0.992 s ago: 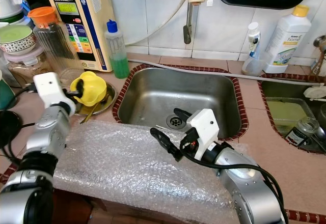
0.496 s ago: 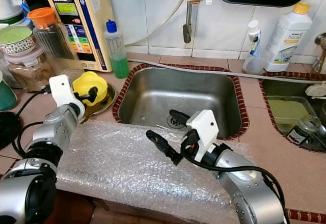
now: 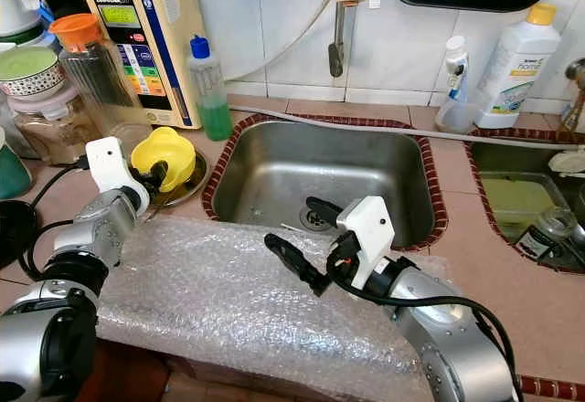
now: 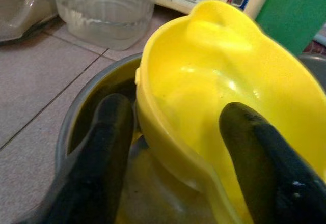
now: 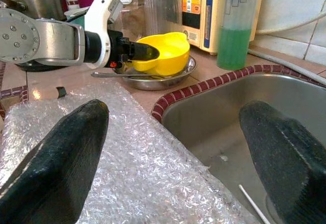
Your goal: Kitchen organization
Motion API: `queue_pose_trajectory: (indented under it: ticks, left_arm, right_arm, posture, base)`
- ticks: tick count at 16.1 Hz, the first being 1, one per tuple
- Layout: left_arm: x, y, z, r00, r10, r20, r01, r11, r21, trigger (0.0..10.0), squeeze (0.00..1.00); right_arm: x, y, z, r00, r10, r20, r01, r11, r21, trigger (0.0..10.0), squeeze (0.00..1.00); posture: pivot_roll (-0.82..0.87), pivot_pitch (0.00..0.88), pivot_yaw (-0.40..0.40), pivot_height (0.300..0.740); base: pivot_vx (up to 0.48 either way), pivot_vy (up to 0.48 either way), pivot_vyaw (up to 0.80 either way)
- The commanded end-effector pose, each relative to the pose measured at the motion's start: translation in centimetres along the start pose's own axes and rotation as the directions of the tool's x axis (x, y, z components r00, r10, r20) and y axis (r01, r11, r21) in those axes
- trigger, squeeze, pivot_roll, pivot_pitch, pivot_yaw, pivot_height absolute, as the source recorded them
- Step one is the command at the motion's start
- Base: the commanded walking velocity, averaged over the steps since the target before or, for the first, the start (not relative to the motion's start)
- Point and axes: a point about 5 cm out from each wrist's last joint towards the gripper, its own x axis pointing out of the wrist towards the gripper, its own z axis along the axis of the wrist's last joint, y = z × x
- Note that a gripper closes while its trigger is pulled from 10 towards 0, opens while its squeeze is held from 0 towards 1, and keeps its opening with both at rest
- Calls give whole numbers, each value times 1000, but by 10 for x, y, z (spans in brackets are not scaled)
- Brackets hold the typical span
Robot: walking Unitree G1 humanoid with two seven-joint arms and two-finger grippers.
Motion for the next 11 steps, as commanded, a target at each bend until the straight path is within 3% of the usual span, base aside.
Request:
queue_pose_trajectory:
  ticks: [1, 11]
  left_arm:
    - [0, 12, 0, 998, 56, -28, -56, 998, -17, 0, 0]
    - [-2, 17, 5, 995, 80, 61, -80, 997, -16, 0, 0]
  right_arm:
    - [1, 2, 5, 1000, 18, 10, -18, 1000, -14, 10000, 0]
    - [-1, -3, 4, 1000, -2, 2, 2, 1000, -18, 10000, 0]
  posture:
    - [-58, 0, 93, 740]
    - [-64, 0, 86, 740]
  base:
    - [0, 0, 0]
    - [0, 0, 0]
